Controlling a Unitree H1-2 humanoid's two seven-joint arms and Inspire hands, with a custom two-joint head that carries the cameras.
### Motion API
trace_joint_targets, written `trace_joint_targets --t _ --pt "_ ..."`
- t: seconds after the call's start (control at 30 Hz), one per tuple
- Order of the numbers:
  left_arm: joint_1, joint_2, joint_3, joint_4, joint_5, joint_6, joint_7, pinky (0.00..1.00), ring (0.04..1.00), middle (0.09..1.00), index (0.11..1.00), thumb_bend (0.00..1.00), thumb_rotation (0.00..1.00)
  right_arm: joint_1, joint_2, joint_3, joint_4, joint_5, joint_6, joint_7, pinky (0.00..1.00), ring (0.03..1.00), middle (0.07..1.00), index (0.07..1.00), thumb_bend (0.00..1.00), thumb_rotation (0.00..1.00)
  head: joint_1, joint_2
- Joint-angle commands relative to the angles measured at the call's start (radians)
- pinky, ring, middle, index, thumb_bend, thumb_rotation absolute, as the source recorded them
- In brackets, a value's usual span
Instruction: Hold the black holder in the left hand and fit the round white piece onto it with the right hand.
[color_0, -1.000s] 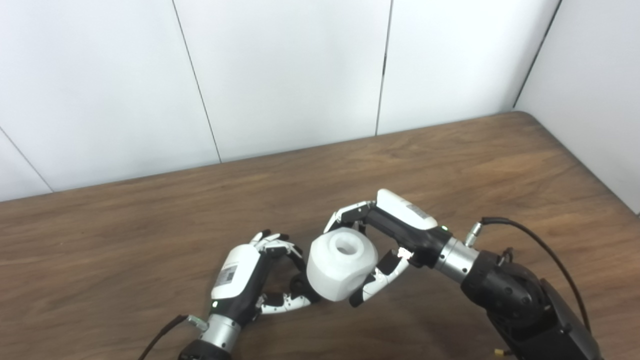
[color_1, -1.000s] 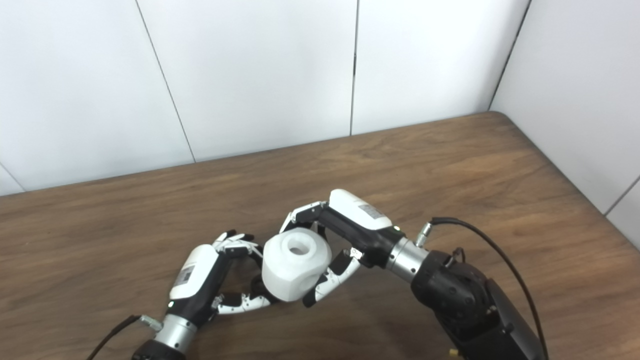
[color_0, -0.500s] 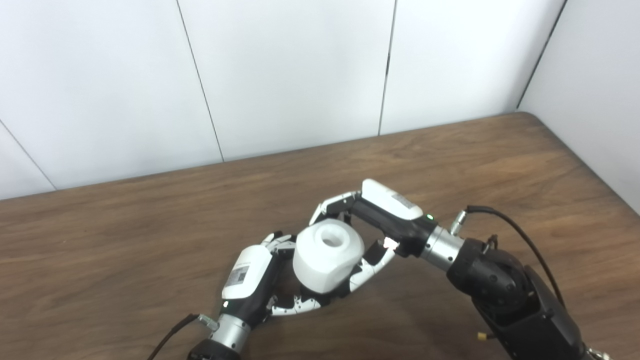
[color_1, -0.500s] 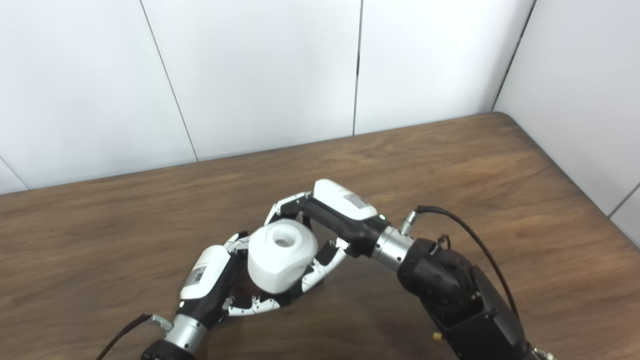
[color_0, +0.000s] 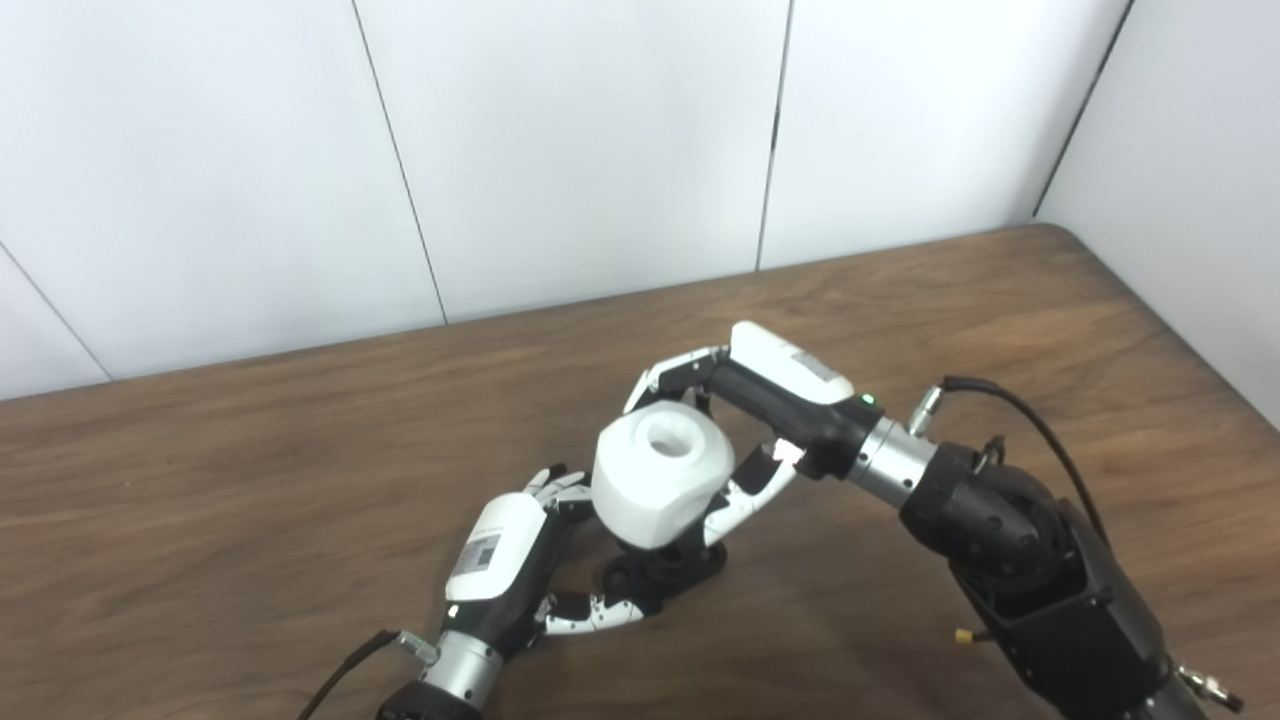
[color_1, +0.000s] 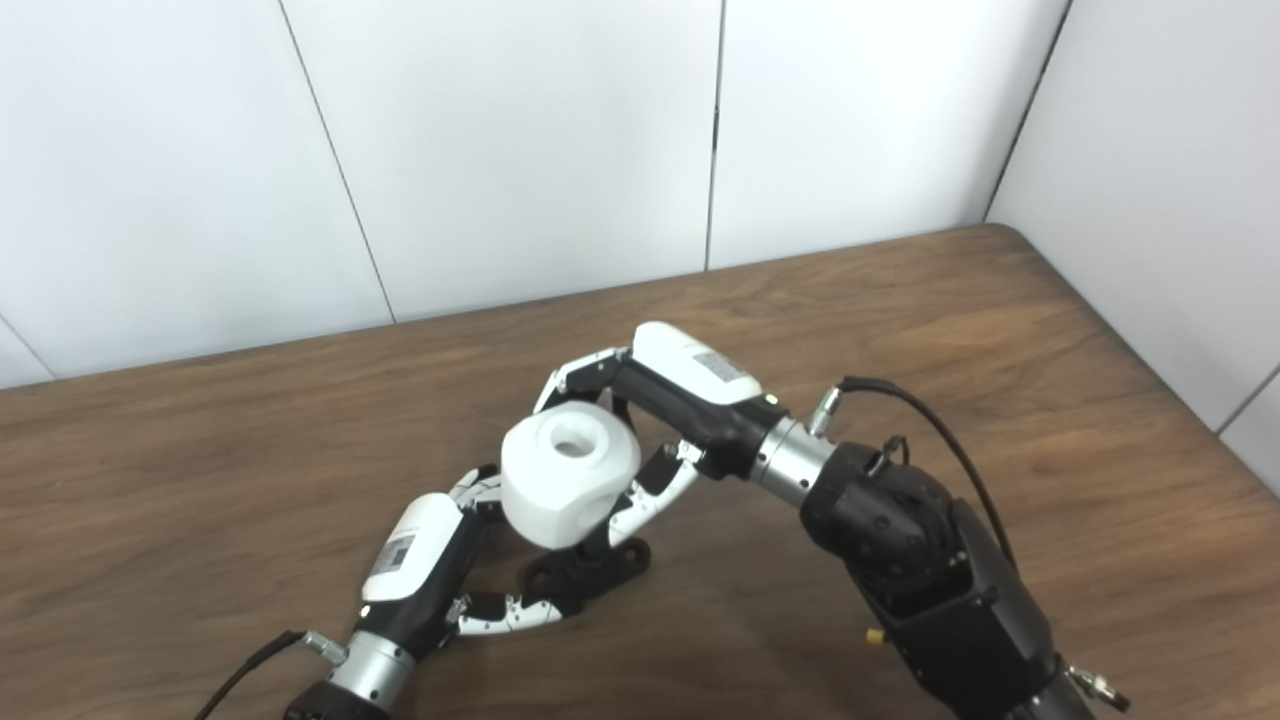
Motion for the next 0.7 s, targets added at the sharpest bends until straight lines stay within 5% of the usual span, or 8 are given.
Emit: trace_joint_targets --t 0.0,0.67 --pt "0.051 -0.02 -0.014 0.021 -0.023 -0.017 0.016 0.96 0.861 0.699 0.483 0.52 0.06 -0.047 -0.025 -0.019 -0.039 -0.001 -0.012 -0.009 0.28 0.342 0.436 0.536 0.52 0.0 -0.004 0.001" --pt "0.055 -0.012 -0.004 -0.002 -0.03 -0.012 0.008 0.95 0.857 0.7 0.483 0.52 0.06 0.003 -0.068 -0.016 -0.039 -0.003 -0.048 -0.012 0.29 0.36 0.446 0.528 0.52 0.0 -0.011 0.016"
